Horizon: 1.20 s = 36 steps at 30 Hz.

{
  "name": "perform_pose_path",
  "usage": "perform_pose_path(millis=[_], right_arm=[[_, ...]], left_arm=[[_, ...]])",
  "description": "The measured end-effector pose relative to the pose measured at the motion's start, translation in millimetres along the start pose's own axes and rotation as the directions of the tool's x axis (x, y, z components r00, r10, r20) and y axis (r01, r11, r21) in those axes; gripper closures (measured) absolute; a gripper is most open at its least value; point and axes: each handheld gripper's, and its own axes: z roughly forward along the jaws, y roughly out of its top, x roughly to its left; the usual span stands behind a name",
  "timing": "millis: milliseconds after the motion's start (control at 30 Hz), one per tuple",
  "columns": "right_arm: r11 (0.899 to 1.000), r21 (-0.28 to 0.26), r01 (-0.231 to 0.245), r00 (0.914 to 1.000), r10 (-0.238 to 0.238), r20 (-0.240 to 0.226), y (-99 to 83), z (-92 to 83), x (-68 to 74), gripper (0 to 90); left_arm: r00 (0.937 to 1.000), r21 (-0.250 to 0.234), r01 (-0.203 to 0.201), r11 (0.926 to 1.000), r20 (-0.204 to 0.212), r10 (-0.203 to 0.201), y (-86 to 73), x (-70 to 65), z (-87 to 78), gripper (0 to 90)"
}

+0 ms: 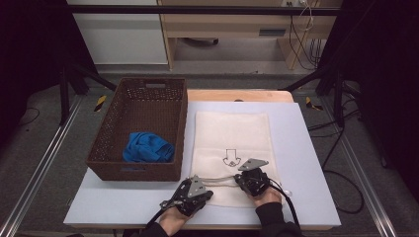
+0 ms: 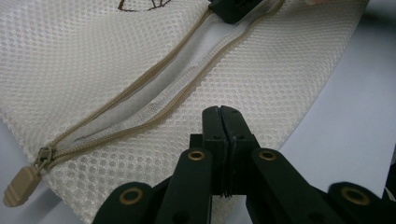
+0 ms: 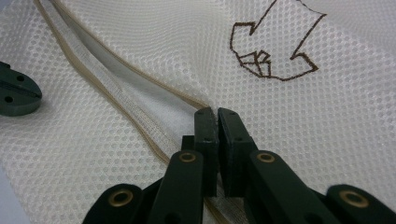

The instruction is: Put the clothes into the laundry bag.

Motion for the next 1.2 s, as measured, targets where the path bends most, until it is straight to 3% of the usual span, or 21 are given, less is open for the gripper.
perform_pose_path(millis=[67, 233, 467, 600, 867, 1000, 1100, 1200], right_arm=[[1.000, -0.005, -0.018, 0.9998, 0.018, -0.005, 1.0, -1.9, -0.8, 87.8], [0.996, -0.084, -0.043, 0.9988, 0.041, -0.025, 4.2, -14.6, -5.8, 88.2], [0.990, -0.139, -0.030, 0.9996, 0.029, -0.004, 9.4, -25.5, -8.3, 88.5], [0.988, -0.153, -0.026, 0.9997, 0.026, -0.001, 11.4, -30.7, -8.8, 88.7], [0.986, -0.169, -0.015, 0.9999, 0.016, 0.006, 13.4, -35.2, -5.6, 88.7], [0.984, -0.177, -0.012, 0.9999, 0.012, -0.003, 13.8, -37.3, -6.8, 88.6], [0.984, -0.181, -0.010, 1.0000, 0.009, -0.003, 13.9, -38.4, -7.1, 88.7], [0.983, -0.186, -0.008, 1.0000, 0.008, 0.001, 14.4, -39.6, -7.1, 88.7]], left_arm=[[1.0000, 0.002, 0.000, 1.0000, 0.001, 0.000, 0.2, 0.4, -0.1, 87.9], [1.0000, 0.002, -0.002, 1.0000, -0.001, 0.002, 0.2, -0.1, -0.1, 87.8], [1.0000, 0.001, -0.001, 1.0000, -0.006, 0.001, 1.1, -0.7, -1.3, 85.7], [1.0000, -0.025, 0.001, 0.9997, 0.004, -0.001, 5.8, -1.0, -8.4, 81.9], [0.9985, -0.108, -0.042, 0.9933, -0.039, 0.038, 38.0, 1.8, -29.4, 72.2], [0.9958, -0.115, -0.067, 0.9911, -0.069, 0.060, 56.5, 3.2, -22.7, 57.3], [0.9949, -0.115, -0.072, 0.9907, -0.078, 0.064, 66.5, 4.2, -13.2, 52.7], [0.9893, -0.088, -0.096, 0.9914, -0.118, 0.086, 72.7, 5.8, -0.5, 47.1]])
